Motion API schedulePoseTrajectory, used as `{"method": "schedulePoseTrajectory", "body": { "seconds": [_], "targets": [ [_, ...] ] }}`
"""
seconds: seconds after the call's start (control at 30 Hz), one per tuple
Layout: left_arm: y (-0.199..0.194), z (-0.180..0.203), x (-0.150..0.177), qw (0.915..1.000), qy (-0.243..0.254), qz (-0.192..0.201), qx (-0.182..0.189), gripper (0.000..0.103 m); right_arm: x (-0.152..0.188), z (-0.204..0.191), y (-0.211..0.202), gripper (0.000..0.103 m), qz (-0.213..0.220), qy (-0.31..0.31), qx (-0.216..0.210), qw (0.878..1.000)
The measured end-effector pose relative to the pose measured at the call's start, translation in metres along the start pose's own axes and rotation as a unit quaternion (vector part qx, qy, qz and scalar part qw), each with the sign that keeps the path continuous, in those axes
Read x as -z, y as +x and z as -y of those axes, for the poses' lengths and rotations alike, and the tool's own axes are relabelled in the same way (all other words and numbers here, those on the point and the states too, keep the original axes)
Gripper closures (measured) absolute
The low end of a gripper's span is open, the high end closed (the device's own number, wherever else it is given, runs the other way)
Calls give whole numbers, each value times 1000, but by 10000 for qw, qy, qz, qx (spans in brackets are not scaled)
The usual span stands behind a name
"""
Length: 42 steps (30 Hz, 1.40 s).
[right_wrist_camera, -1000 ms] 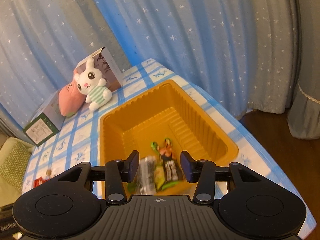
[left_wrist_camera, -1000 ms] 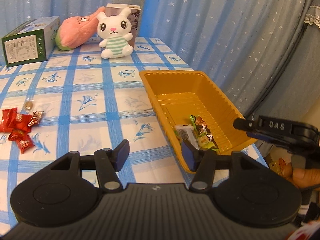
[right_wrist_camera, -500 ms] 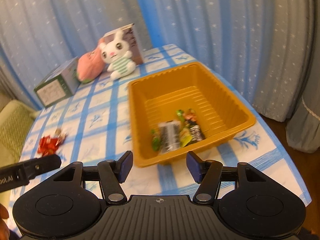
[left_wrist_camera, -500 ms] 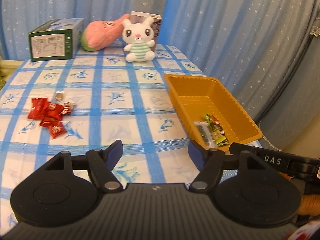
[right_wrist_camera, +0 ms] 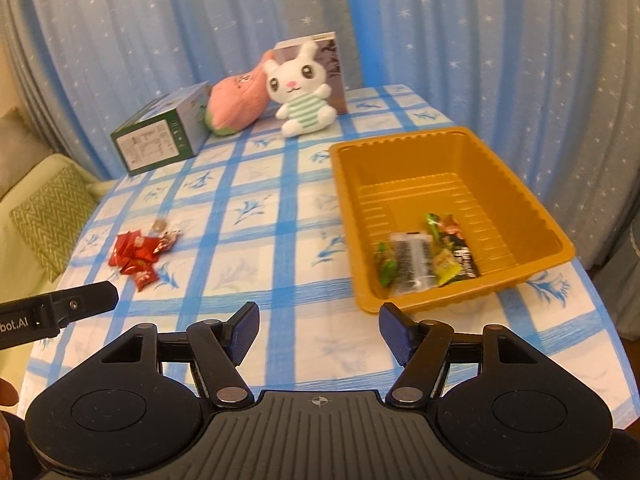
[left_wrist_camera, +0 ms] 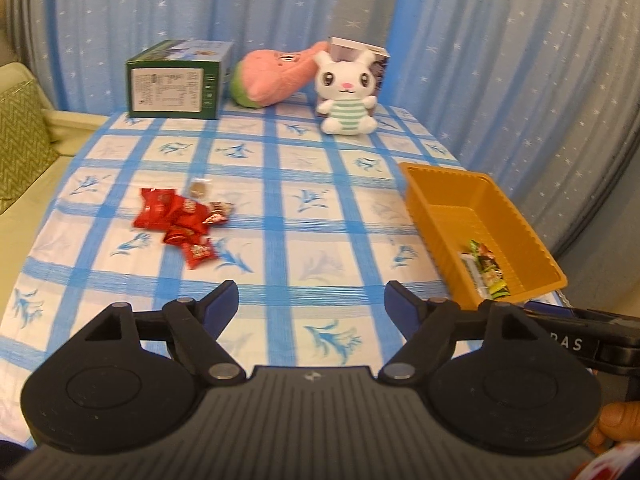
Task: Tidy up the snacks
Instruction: 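Withdraw both tools from the tray toward the red candies, then grasp a small red-wrapped candy with the right tool while the left tool grasps another red candy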
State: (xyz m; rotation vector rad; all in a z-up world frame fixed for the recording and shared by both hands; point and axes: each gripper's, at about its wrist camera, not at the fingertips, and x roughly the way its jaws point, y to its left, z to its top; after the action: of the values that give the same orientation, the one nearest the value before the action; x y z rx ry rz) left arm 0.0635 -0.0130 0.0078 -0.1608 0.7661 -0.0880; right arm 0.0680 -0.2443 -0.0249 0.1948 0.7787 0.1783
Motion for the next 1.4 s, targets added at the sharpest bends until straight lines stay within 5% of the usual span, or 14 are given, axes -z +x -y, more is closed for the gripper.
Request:
{"method": "schedulePoseTrajectory", "body": {
  "seconds": [0.63,1.17,1.4],
  "targets": [
    [-5,-48,-2,9988,-219,133,-417,25,-4,-41,21,36,-83,-409,-223,9989],
    [12,-76,-19,9969,131,356,-695,25,-14,-68,53,36,-144,-643,-385,9971],
    [33,-97,-28,9972,186,120,-710,25,-23,-82,72,36,-20,-772,-537,9956]
  ]
}}
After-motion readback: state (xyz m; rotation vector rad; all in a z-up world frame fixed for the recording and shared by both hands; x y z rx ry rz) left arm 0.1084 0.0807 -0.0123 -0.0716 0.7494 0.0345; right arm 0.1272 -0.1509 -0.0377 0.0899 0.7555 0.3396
